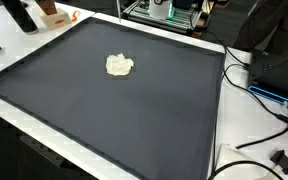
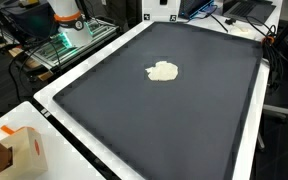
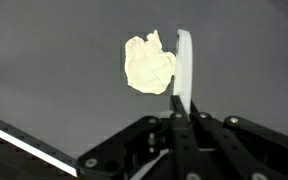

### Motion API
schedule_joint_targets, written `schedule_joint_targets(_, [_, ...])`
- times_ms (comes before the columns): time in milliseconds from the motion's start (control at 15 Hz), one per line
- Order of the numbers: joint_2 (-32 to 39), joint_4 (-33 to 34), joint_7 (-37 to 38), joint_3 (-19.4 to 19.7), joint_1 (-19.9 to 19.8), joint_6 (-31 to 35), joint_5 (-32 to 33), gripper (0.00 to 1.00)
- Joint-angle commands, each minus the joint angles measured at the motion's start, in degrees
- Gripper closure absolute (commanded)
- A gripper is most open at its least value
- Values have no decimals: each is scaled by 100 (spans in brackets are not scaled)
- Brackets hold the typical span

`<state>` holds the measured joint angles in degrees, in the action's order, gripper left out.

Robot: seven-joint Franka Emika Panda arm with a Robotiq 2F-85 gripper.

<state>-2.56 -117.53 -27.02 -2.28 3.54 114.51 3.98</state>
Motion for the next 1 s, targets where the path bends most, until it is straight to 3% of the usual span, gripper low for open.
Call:
schedule_joint_targets(0, [2,9,-1,-8,-7,-11,0,96])
schedule_joint_targets(200, [1,6,-3,-8,-7,-9,0,96])
schedule_joint_targets(533, [489,-19,-738,0,-33,192,-14,99])
schedule_joint_targets(933, [1147,-152,-1507,-69,-156,869,-148,99])
